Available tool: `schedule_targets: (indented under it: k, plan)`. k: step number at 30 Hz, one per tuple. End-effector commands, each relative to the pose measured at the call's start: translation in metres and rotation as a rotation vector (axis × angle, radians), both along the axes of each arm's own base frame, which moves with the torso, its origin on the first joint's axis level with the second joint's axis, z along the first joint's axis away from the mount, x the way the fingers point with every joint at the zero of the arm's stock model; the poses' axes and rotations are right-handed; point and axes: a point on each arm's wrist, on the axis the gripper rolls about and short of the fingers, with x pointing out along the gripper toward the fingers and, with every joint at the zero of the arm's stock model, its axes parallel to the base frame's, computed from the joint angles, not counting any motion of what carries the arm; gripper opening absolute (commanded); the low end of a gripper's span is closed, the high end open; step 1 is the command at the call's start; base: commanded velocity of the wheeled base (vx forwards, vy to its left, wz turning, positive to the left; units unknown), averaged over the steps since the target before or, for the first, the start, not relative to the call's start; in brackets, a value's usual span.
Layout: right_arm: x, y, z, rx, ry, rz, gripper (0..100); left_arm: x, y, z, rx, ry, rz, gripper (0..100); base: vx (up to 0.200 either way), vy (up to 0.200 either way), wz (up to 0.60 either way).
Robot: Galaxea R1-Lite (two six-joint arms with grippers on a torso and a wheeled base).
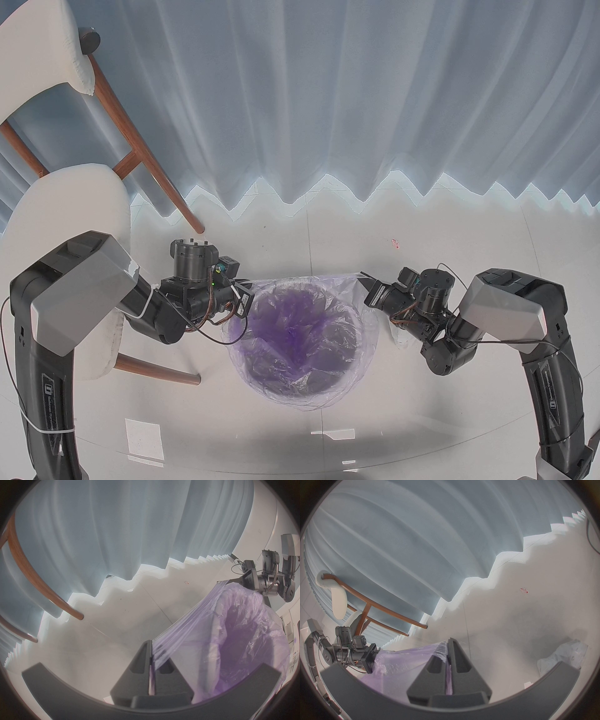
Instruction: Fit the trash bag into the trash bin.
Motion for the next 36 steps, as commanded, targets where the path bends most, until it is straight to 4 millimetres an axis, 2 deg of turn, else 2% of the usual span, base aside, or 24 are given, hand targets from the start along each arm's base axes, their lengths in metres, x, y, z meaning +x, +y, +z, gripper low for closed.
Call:
schedule_targets:
  k: [1,4,5,7,8,11,16,26,31,36]
  plan:
    - [0.000,0.000,-0.011,-0.006,0.020,0.001,0,0.001,0.001,0.000,0.000,-0.002,0.004,0,0.000,0.000,0.00]
    - [0.000,0.000,-0.010,-0.006,0.015,0.002,0,0.001,0.001,0.004,-0.008,-0.025,0.007,0,0.000,0.000,0.00]
    - [0.000,0.000,-0.009,-0.006,0.014,0.002,100,0.000,0.001,0.005,-0.006,-0.026,0.010,0,0.000,0.000,0.00]
    - [-0.003,0.000,-0.008,-0.007,0.018,0.001,100,-0.002,0.003,0.004,0.007,-0.022,0.038,0,0.000,0.000,0.00]
    - [-0.004,-0.001,-0.006,-0.003,0.016,0.001,100,-0.002,0.003,0.006,0.004,-0.026,0.042,100,0.000,0.000,0.00]
    - [-0.013,-0.002,-0.006,0.001,0.020,0.008,100,-0.004,0.003,0.011,-0.017,-0.029,0.046,100,0.000,0.000,0.00]
    - [-0.031,-0.004,0.005,0.003,0.027,0.071,100,-0.027,-0.008,0.035,-0.108,-0.030,0.036,100,0.000,0.000,0.00]
    - [-0.057,-0.008,0.031,0.070,0.002,0.167,100,-0.066,-0.006,0.060,-0.182,-0.014,0.035,100,0.000,0.000,0.00]
    - [-0.057,-0.008,0.035,0.075,-0.025,0.174,100,-0.069,-0.005,0.069,-0.210,-0.044,0.038,100,0.000,0.000,0.00]
    - [-0.060,-0.008,0.054,0.085,-0.065,0.176,100,-0.070,-0.005,0.094,-0.358,-0.203,0.036,100,0.000,0.000,0.00]
